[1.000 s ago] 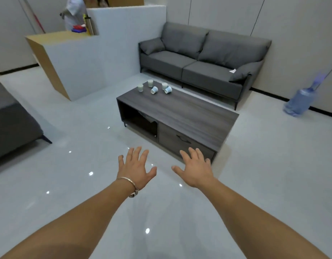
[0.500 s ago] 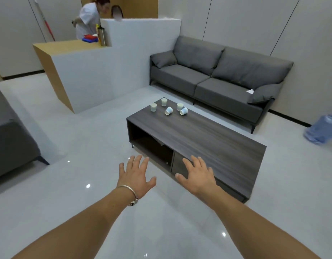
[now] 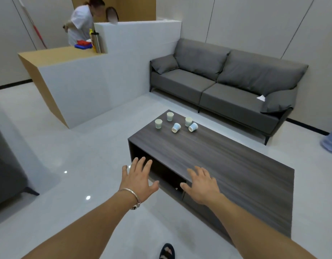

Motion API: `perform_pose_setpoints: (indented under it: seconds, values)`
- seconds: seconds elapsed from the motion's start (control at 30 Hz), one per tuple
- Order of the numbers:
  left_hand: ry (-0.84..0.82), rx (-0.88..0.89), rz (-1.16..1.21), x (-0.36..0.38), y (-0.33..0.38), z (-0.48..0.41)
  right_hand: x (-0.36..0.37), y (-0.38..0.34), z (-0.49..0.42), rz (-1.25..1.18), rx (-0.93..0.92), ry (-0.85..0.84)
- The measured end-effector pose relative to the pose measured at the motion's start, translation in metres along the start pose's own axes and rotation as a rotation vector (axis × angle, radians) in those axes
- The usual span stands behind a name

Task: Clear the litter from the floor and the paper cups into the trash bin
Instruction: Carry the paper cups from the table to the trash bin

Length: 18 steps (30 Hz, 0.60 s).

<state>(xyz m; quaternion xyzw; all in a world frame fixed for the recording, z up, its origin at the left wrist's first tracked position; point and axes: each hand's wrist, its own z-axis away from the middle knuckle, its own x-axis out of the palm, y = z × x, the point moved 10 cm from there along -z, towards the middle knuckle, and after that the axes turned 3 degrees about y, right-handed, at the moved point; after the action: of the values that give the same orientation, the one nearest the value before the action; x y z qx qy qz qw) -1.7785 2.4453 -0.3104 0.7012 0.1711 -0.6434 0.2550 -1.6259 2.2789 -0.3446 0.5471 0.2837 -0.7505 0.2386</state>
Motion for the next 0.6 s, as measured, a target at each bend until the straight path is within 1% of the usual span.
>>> perform_pose_setpoints:
  seconds: [0.1,0.2,0.33,0.47,0.6]
  values:
    - [-0.012,-0.044,-0.027,-0.003,-0.038,-0.051,-0.01,-0.022,-0.066,0.003,-0.022,-0.03]
    - [-0.002,-0.095,-0.024,-0.01,-0.074,-0.102,-0.026,-0.051,-0.125,0.005,-0.067,-0.023]
    - [-0.025,-0.092,0.002,-0.002,-0.101,-0.164,-0.036,-0.077,-0.188,0.012,-0.085,-0.033]
    - [-0.068,-0.049,0.03,0.013,-0.121,-0.236,-0.041,-0.092,-0.254,0.016,-0.044,-0.046]
    - [-0.093,0.034,0.063,0.02,-0.14,-0.316,-0.042,-0.093,-0.311,-0.007,0.069,-0.077]
